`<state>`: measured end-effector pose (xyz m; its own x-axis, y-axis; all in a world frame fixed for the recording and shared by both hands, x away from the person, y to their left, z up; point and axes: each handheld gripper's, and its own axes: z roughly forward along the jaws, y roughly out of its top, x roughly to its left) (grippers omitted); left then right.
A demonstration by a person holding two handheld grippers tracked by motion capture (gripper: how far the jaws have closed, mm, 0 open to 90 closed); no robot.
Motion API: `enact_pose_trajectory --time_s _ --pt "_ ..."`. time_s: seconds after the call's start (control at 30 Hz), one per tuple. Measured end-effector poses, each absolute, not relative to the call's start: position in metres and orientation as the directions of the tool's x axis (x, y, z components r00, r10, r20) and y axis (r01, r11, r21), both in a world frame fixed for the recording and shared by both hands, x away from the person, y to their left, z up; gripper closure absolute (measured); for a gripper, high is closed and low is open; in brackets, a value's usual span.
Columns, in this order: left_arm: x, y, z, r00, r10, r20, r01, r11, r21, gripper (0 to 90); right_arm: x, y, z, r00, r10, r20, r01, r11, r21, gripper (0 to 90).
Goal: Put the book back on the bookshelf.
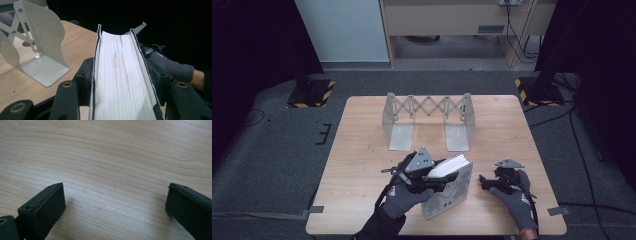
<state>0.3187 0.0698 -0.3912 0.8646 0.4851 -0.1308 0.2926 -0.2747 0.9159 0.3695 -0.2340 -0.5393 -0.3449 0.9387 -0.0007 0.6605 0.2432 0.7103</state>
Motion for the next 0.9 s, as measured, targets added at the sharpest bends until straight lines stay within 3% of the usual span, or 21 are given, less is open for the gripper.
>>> enact_pose_trajectory --time_s 0.67,0.9 --pt "0.3178 0.0691 -0.3909 0.845 0.517 -0.137 0.307 -0.258 0.916 51.1 0.3696 -0.2340 -0.5392 -0.345 0.938 0.000 0.661 0.243 0.710 3.0" --pt "0.3200 0.0693 -0.3903 0.864 0.486 -0.133 0.298 -0.280 0.913 48.8 0.3694 -0.2338 -0.5391 -0.343 0.939 0.002 0.662 0.241 0.710 3.0"
